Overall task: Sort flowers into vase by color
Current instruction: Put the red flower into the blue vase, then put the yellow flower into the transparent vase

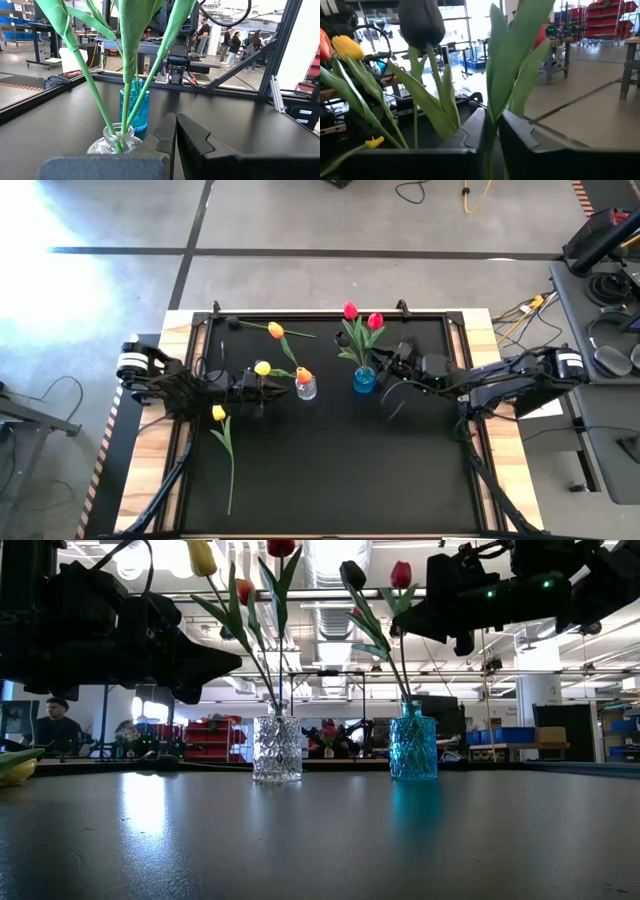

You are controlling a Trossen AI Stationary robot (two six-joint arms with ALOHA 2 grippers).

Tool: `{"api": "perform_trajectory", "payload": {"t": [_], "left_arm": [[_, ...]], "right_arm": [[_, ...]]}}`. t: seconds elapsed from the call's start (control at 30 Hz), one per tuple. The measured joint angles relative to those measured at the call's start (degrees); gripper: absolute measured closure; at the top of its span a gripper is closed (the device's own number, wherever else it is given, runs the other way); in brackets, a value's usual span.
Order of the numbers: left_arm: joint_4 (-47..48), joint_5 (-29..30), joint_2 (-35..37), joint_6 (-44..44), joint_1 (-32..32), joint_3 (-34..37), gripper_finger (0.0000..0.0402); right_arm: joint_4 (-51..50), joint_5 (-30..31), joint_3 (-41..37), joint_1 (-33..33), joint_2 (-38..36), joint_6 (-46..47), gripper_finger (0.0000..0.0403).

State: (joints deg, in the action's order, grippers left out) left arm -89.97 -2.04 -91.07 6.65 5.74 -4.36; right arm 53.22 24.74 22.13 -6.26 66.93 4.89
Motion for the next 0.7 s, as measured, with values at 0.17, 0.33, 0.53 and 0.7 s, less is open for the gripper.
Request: {"api": "perform_trajectory", "payload": {"t": [0.17, 0.33, 0.53, 0.7], "left_arm": [[-0.01, 0.0, 0.0, -0.15, 0.0, 0.0, 0.0402], [-0.02, 0.0, 0.0, -0.15, 0.0, 0.0, 0.0402], [-0.01, 0.0, 0.0, -0.15, 0.0, 0.0, 0.0402], [0.0, -0.02, 0.0, -0.15, 0.0, 0.0, 0.0402]], "right_arm": [[-0.74, 0.5, 0.0, 0.02, 0.16, 0.06, 0.0299], [-3.27, 0.84, 0.0, 0.02, -1.17, -1.03, 0.0255], [-5.93, 0.82, 0.0, 0.02, -3.46, -1.1, 0.0242], [-11.78, 0.75, 0.0, 0.02, -7.5, -1.65, 0.0251]]}}
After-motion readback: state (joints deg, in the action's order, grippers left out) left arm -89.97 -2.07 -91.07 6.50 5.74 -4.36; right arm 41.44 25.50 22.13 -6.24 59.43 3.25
